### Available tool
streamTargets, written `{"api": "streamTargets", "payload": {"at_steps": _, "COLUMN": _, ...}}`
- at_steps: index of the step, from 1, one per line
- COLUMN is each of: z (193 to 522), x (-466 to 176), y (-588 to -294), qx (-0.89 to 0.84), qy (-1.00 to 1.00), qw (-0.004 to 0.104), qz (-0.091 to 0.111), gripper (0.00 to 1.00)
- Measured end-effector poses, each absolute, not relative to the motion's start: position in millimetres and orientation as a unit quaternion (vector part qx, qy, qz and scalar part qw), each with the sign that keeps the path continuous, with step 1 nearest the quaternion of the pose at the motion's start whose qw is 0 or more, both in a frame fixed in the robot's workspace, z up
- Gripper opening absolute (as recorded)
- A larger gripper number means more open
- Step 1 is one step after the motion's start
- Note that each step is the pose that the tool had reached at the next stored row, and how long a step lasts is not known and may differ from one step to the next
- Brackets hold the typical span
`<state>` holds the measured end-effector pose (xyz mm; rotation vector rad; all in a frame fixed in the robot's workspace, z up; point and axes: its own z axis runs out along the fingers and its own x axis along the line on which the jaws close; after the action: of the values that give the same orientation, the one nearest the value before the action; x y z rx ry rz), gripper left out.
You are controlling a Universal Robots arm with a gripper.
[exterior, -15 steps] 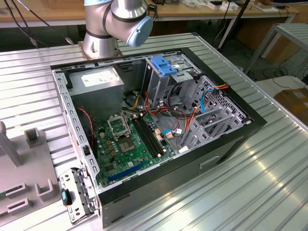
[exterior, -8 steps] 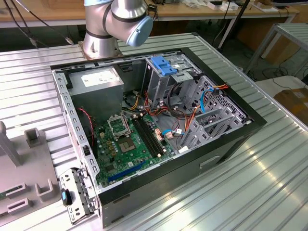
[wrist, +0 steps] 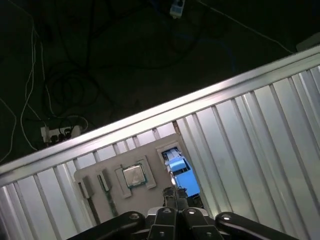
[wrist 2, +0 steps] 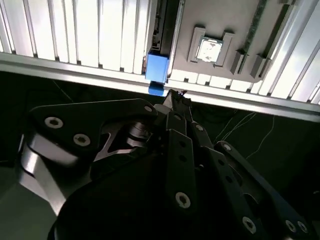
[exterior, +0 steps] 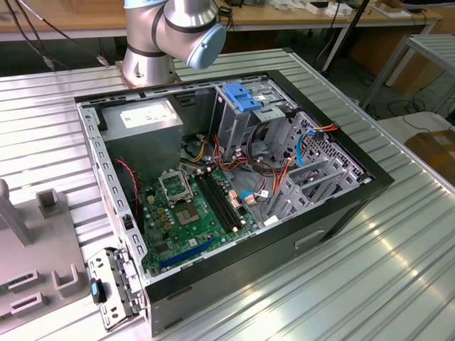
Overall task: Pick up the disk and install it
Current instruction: 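Pick up the disk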
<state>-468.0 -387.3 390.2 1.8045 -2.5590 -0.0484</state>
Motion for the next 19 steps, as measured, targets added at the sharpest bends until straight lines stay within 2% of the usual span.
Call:
{"api": "streamTargets", "payload": {"at_steps": 6, "z": 389.2, "x": -467.7, "y": -387.3, "qx": 0.635, "qy": -0.772, "qw": 0.006, "qz": -0.015, "gripper": 0.11}}
{"api": "streamTargets", "payload": {"at_steps": 9, "z": 387.8, "x": -467.6, "y": -387.3, "qx": 0.64, "qy": -0.768, "qw": 0.001, "qz": -0.01, "gripper": 0.11}}
{"api": "streamTargets", "payload": {"at_steps": 15, "z": 386.5, "x": -467.6, "y": -387.3, "qx": 0.644, "qy": -0.765, "qw": 0.002, "qz": -0.009, "gripper": 0.11}}
{"api": "streamTargets", "payload": {"at_steps": 16, "z": 386.4, "x": -467.6, "y": -387.3, "qx": 0.644, "qy": -0.765, "qw": 0.002, "qz": -0.009, "gripper": 0.24}}
{"api": "streamTargets", "payload": {"at_steps": 19, "z": 386.3, "x": -467.6, "y": -387.4, "qx": 0.644, "qy": -0.765, "qw": 0.001, "qz": -0.008, "gripper": 0.42}}
